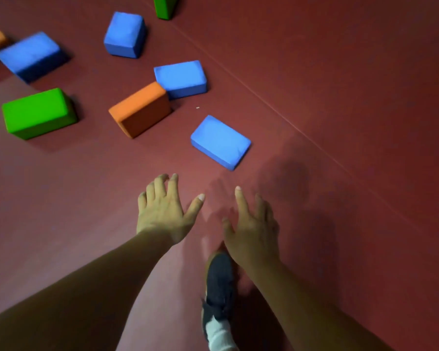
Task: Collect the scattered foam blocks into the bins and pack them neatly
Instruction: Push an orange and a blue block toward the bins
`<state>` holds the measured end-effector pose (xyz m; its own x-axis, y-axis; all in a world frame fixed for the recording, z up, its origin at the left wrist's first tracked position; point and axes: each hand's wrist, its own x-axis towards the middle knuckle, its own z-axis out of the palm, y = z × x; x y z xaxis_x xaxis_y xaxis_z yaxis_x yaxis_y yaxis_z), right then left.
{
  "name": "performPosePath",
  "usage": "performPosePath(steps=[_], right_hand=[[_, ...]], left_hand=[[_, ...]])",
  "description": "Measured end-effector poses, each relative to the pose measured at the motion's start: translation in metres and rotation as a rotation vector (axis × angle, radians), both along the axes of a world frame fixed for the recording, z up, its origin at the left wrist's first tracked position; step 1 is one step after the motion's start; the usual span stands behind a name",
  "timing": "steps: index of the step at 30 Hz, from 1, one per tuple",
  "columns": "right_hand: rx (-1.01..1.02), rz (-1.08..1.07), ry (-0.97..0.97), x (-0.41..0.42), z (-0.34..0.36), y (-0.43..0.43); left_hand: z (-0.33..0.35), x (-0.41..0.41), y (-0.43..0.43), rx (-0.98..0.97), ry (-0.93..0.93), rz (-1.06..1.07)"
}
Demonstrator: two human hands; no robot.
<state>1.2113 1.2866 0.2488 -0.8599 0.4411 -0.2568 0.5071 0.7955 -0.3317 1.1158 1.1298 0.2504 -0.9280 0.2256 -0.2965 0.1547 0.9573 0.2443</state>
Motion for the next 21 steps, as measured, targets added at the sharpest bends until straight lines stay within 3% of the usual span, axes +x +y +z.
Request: performPosePath(steps=[9, 16, 21], right_hand=[[-0.047, 0.079, -0.183, -0.192, -0.079, 0.009], [0.026, 0.109, -0.25, -0.279, -0.163, 0.012], [0.107, 0.06, -0.254, -0.318, -0.242, 0.032]], left_hand=[[-0.078, -0.178, 0.012, -0.091, -0.035, -0.039], [-0.175, -0.234, 0.01, -0.092, -0.136, -0.043], [-0.26, -0.251, 0.013, -0.078, -0.086, -0.093]])
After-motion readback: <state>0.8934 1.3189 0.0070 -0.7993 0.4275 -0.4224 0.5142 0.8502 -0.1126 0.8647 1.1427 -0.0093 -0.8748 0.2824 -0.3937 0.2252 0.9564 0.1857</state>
